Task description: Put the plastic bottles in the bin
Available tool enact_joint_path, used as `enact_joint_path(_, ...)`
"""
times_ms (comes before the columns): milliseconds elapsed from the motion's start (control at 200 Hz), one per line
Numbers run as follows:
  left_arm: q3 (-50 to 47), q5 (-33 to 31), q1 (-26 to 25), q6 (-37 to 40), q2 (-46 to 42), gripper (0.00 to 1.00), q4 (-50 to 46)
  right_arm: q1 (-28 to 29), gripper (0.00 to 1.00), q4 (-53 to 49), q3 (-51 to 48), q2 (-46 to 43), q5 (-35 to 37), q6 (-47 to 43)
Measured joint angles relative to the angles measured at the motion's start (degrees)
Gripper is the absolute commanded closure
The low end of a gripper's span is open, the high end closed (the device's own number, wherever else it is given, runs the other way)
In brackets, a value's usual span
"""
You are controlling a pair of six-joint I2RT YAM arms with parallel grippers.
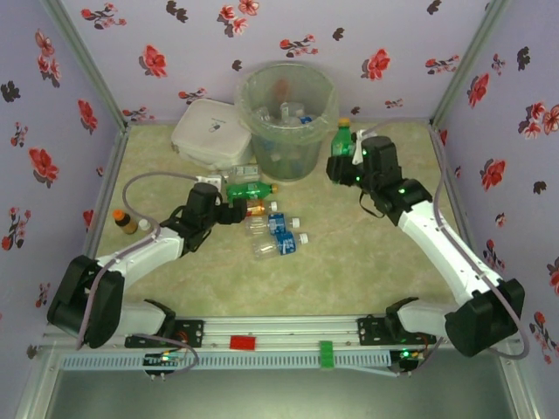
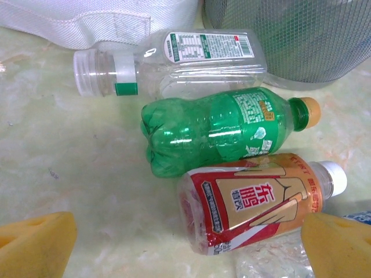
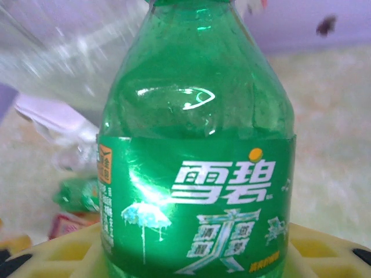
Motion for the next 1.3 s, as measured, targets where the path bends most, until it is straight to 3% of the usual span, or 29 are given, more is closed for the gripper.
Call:
enact_joint_path(235,-6.93,0.0,0.33,-0.04,-4.11,0.0,2.01,0.07,0.57,4.57,15.76,7.52,0.13,0.09)
enact_joint_path(630,-9.05,0.7,1.27,1.09,-10.47,0.0,2.32,3.26,0.55,6.67,42.77,36.92,-0.83,1.86)
enact_joint_path(760,-9.4,1.11,1.38,2.84,-10.99,0.0,2.23,3.8,0.43,3.32,51.67,44.96,-1.33,2.56)
enact_joint_path(930,-10.54,1.16,1.64,4.15,-12.2,0.0,2.01,4.04,0.01,-0.63,56.37,49.2,-1.6,3.65)
enact_joint_path(1145,-10.71,3.1,1.64,4.46,-14.58,0.0,2.54,4.04,0.0,-4.11,61.75,48.85,-1.53,3.76)
enact_joint_path(1300,-10.67,5.05,1.53,4.42,-14.86,0.0,3.34,4.04,0.0,-5.7,56.65,41.79,-1.03,2.43)
